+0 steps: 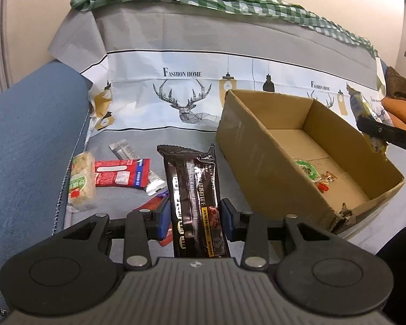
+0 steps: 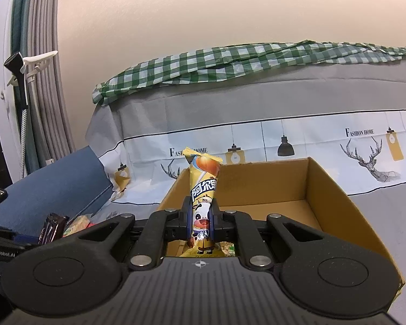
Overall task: Organize snacks
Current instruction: 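Hold the chocolate bar with left gripper while right gripper holds the yellow tube over the box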
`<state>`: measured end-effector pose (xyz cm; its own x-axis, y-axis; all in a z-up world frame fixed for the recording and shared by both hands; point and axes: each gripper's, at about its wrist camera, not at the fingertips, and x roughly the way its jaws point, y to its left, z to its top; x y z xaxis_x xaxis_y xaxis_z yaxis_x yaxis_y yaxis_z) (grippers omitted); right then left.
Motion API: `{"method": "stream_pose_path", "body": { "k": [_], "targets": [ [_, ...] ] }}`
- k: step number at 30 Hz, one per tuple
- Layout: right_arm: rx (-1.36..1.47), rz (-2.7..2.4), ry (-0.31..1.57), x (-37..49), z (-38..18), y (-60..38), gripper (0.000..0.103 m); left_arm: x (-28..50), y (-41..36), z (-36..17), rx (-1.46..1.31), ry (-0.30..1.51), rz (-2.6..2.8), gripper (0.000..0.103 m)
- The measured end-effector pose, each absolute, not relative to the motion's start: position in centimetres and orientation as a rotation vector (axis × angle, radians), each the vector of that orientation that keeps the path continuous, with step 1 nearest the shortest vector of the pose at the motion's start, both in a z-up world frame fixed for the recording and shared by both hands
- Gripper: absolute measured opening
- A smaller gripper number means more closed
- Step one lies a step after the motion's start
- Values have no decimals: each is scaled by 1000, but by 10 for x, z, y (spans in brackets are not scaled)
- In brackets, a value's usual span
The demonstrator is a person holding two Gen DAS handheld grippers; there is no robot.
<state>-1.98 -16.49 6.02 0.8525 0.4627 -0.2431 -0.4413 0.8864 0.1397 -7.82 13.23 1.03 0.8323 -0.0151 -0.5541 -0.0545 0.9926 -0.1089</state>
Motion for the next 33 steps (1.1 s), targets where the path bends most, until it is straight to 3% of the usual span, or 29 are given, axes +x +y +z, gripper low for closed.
{"method": "stream_pose_path", "body": {
  "k": [33],
  "targets": [
    [235, 135, 199, 11, 52, -204, 11, 13, -5, 104, -62, 422, -198, 42]
  ]
}}
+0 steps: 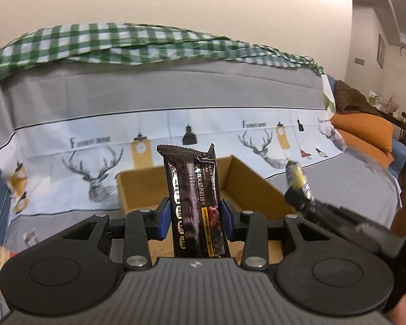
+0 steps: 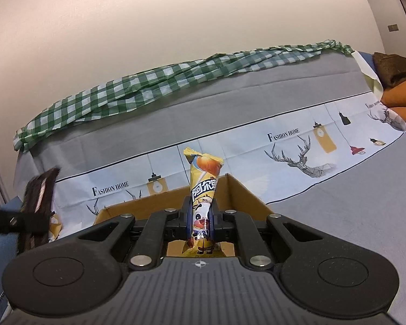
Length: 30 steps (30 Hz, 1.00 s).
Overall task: Organize snacks
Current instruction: 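Hold the chocolate bar with left gripper while right gripper holds the yellow tube over the box, then open left gripper to drop the chocolate bar while right gripper releases the yellow tube into the box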
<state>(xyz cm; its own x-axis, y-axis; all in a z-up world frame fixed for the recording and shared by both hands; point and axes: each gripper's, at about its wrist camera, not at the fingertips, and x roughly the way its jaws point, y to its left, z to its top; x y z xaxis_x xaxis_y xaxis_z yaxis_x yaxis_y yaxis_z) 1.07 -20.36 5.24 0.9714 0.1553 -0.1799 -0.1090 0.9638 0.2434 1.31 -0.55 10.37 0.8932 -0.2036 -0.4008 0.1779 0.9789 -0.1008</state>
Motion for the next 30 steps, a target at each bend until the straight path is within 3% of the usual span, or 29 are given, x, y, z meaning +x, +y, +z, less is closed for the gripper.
{"method": "stream_pose_path", "body": {
  "k": [30],
  "targets": [
    [253, 117, 183, 7, 52, -205, 11, 58, -52, 133, -22, 371, -238, 42]
  ]
}}
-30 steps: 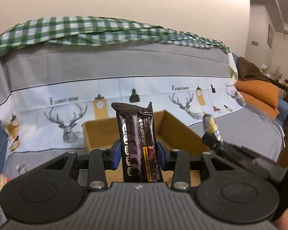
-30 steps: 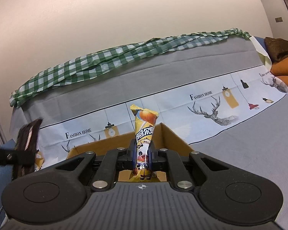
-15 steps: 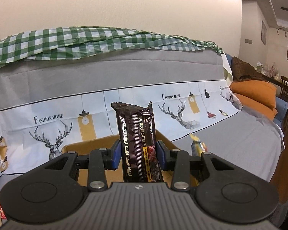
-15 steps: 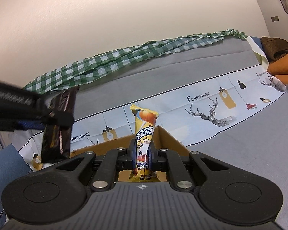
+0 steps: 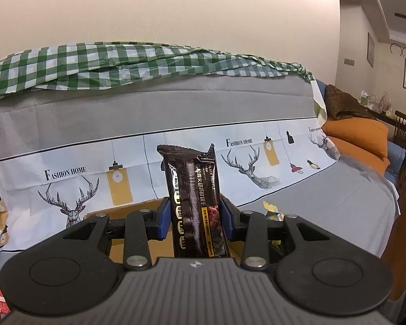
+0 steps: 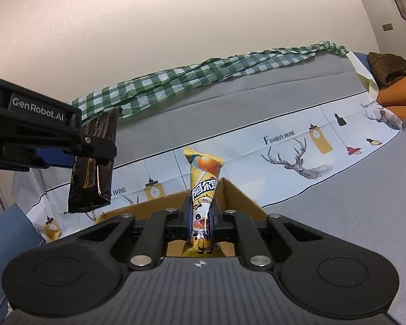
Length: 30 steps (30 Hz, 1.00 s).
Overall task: Organize snacks
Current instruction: 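Open left gripper to drop the chocolate bar while right gripper releases the yellow tube into the box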
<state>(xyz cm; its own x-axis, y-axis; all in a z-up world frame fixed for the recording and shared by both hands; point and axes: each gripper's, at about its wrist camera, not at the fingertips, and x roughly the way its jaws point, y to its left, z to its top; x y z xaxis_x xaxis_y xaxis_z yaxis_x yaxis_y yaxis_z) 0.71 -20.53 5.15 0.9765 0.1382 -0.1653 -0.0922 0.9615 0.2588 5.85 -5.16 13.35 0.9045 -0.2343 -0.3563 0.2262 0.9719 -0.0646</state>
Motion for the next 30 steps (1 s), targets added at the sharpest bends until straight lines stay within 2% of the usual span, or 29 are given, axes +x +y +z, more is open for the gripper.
{"method": "stream_pose_path", "body": {
  "k": [4, 6, 7, 8, 10, 19, 26, 27, 30],
  "targets": [
    [246, 128, 198, 10, 51, -204, 12, 61, -52, 136, -31, 380, -241, 43],
    [222, 139, 255, 17, 49, -198, 15, 63, -50, 135, -44, 394, -238, 51],
    [207, 126, 260, 18, 49, -195, 23, 62, -49, 136, -49, 393, -239, 57],
    [201, 118, 254, 17, 49, -195, 39, 60, -49, 136, -49, 387, -239, 58],
    [206, 126, 240, 15, 50, -195, 50, 56, -49, 135, -36, 377, -240, 58],
    [189, 133, 243, 14, 50, -193, 52, 8, -37, 113, 5, 261, -249, 56],
    [174, 180, 265, 8, 51, -190, 52, -26, 4, 97, -4, 284, -270, 55],
    [172, 186, 268, 7, 51, -189, 52, -28, 13, 95, -13, 294, -268, 53],
    [167, 201, 272, 2, 53, -187, 52, -36, 44, 80, -12, 322, -241, 38]
  ]
}}
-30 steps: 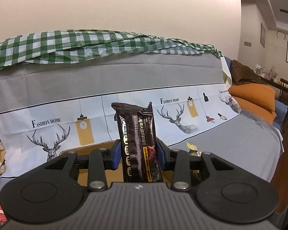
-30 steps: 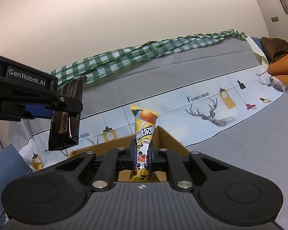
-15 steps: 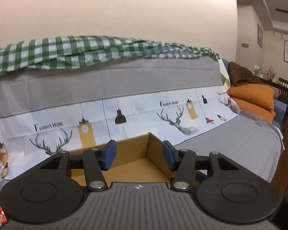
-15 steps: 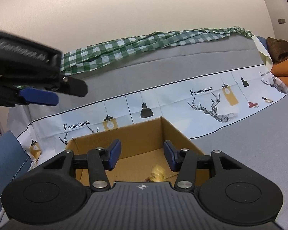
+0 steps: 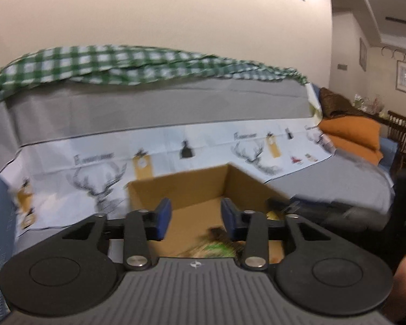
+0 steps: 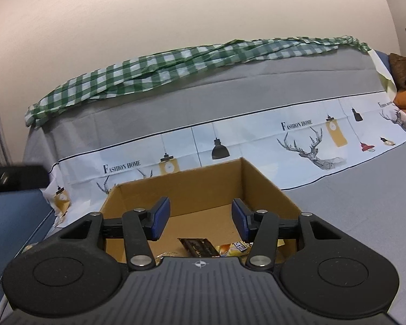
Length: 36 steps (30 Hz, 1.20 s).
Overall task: Organize snacks
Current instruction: 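Move both grippers from the box back to the snack pile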
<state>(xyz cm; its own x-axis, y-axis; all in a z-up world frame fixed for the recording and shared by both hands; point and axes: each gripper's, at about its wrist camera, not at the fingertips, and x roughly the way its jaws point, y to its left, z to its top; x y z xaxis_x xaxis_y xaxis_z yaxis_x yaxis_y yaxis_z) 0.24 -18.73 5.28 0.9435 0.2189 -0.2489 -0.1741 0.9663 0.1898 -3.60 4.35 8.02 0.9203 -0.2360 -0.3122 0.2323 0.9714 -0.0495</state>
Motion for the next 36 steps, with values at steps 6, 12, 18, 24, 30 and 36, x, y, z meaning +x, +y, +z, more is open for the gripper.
{"method": "stream_pose_path", "body": {
  "k": [6, 12, 18, 24, 30, 36],
  "targets": [
    [127, 214, 281, -5, 53, -177, 51, -48, 117, 32, -33, 417, -156, 14],
    [84, 273, 297, -14, 53, -155, 27, -53, 184, -5, -234, 472, -43, 9],
    [0, 352, 289, -23, 56, -121, 23, -39, 214, -16, -363, 558, 17, 10],
    [-61, 497, 207, -52, 61, -77, 20, -35, 224, -18, -444, 563, 46, 10],
    [-162, 701, 253, -71, 38, -17, 20, -36, 220, -17, -419, 564, 53, 10],
    [-214, 731, 374, -47, 13, 19, 20, -29, 222, -21, -425, 590, 80, 10]
  ]
}}
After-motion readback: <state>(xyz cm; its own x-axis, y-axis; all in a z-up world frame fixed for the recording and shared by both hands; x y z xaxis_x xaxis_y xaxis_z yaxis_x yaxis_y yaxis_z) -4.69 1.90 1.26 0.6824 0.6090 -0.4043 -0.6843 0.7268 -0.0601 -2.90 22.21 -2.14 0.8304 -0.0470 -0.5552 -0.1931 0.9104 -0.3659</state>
